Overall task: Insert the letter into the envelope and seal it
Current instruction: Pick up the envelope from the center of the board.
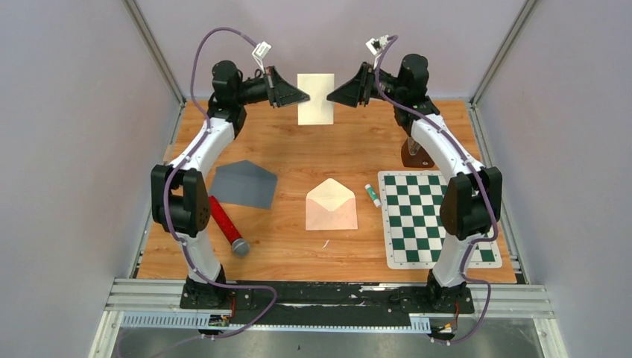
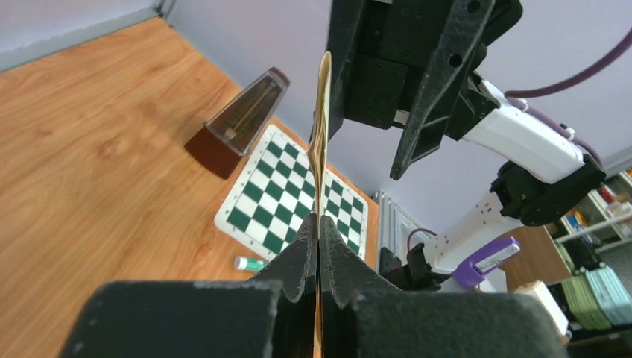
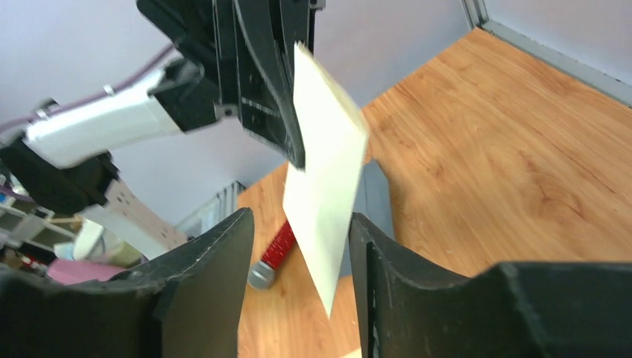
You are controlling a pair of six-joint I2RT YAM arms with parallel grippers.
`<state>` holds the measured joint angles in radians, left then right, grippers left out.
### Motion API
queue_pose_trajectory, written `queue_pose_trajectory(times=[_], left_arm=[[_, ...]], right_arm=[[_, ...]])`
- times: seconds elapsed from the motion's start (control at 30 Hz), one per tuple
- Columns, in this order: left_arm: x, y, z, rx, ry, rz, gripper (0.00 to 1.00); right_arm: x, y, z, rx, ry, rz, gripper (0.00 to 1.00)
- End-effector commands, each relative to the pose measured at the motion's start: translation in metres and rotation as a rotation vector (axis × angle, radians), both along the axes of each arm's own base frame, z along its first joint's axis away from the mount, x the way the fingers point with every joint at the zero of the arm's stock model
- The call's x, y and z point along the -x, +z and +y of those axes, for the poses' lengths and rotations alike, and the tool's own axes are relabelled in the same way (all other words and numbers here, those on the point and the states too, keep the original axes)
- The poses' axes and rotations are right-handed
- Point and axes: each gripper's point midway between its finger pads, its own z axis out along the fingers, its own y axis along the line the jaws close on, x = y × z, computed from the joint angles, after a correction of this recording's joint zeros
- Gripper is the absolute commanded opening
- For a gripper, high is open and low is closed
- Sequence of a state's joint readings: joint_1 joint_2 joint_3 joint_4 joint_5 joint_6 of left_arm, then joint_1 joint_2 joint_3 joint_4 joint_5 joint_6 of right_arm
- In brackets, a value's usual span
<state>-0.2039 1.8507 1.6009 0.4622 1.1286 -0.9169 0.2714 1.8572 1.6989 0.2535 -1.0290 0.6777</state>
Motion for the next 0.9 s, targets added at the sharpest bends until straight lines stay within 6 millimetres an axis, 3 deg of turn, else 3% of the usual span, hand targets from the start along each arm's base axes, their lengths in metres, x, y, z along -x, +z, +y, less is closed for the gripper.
queue_pose_trajectory(times=[0.0,0.03,0.07,0.1,0.13,0.27,0.37,0.4,0.47,0.63,0.77,0.8,0.87], left_arm=[[-0.004,-0.001,0.054,-0.077,0.148,-0.011,0.00],[-0.005,-0.007,0.068,-0.125,0.223,-0.003,0.00],[-0.020,-0.014,0.092,-0.160,0.348,0.018,0.00],[-0.014,-0.021,0.107,-0.231,0.406,0.024,0.00],[-0.029,-0.024,0.140,-0.294,0.560,0.023,0.00],[-0.008,-0.038,0.200,-0.642,0.762,-0.065,0.00],[0.013,-0.025,0.231,-0.765,0.907,-0.100,0.00],[0.018,-0.031,0.246,-0.815,0.972,-0.076,0.00],[0.038,-0.022,0.263,-0.844,1.065,-0.085,0.00],[0.071,-0.021,0.292,-0.841,1.179,-0.010,0.00],[0.092,-0.014,0.294,-0.793,1.199,0.015,0.00],[0.098,-0.010,0.291,-0.773,1.194,0.011,0.00],[0.105,-0.006,0.288,-0.745,1.189,0.013,0.00]], right_arm=[[0.000,-0.060,-0.003,0.136,0.078,-0.070,0.52],[0.000,-0.072,-0.002,0.162,0.090,-0.078,0.52],[0.002,-0.084,0.003,0.189,0.105,-0.075,0.52],[0.004,-0.093,0.007,0.212,0.122,-0.092,0.53],[0.006,-0.101,0.012,0.234,0.138,-0.109,0.53],[0.008,-0.139,0.038,0.337,0.182,-0.173,0.52],[0.010,-0.166,0.061,0.398,0.221,-0.200,0.50],[0.012,-0.173,0.071,0.410,0.237,-0.207,0.50],[0.012,-0.186,0.091,0.434,0.254,-0.221,0.50],[0.002,-0.227,0.149,0.484,0.218,-0.220,0.54],[-0.005,-0.255,0.191,0.506,0.181,-0.180,0.57],[-0.011,-0.271,0.197,0.521,0.152,-0.143,0.58],[-0.020,-0.281,0.206,0.515,0.103,-0.070,0.60]])
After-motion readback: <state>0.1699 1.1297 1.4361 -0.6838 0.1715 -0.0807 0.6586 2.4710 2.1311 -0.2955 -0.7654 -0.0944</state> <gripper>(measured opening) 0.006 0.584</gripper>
